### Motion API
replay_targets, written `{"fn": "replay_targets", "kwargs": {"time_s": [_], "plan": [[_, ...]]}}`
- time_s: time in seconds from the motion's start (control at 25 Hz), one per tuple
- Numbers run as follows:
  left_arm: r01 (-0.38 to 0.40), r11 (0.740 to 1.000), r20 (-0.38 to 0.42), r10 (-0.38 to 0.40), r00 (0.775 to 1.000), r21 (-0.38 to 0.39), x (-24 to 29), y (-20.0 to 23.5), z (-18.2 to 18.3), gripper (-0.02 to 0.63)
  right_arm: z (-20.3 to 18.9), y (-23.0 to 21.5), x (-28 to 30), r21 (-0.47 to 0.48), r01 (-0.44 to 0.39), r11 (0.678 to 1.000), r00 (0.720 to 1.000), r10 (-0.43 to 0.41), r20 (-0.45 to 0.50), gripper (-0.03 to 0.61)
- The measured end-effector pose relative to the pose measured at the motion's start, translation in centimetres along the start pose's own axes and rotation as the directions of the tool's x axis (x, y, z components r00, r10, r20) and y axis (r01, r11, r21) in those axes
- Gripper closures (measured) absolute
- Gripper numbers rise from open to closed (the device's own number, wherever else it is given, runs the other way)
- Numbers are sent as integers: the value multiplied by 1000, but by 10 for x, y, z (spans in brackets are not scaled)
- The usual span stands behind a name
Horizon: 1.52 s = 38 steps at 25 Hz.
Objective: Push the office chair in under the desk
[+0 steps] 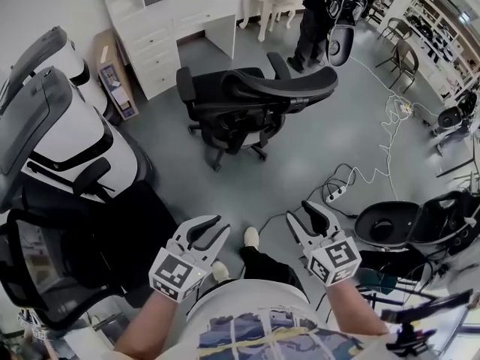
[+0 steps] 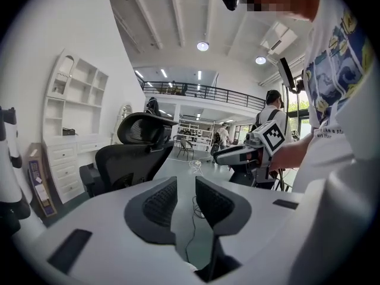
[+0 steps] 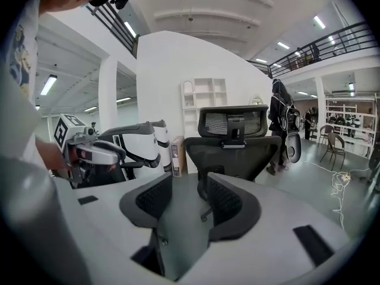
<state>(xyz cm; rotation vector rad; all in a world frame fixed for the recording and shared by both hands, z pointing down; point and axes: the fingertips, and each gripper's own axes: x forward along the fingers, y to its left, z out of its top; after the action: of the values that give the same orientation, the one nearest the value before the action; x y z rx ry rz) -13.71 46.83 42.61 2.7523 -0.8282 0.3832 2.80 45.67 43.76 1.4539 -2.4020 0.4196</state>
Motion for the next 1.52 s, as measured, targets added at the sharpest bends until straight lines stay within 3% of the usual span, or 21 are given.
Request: {"fn": "replay_targets", "kwargs": {"time_s": [0.44, 0.84, 1.2, 1.52], "plan": [[-151, 988, -70, 153, 986, 32, 76, 80, 36, 466, 64, -97, 91, 43, -31, 999, 993, 25, 116, 316], [-258, 962, -125, 268, 955, 88, 105, 140, 52, 431, 85, -130, 144, 88, -57, 994, 989, 45, 138, 281], [-242, 949, -171, 277, 946, 200, 124, 220, 54, 391, 89, -131, 175, 118, -5, 993, 994, -8, 108, 253], [-138, 942, -267, 224, 937, 306, 156, 265, 46, 360, 88, -140, 190, 135, 52, 989, 996, -62, 71, 252]]}}
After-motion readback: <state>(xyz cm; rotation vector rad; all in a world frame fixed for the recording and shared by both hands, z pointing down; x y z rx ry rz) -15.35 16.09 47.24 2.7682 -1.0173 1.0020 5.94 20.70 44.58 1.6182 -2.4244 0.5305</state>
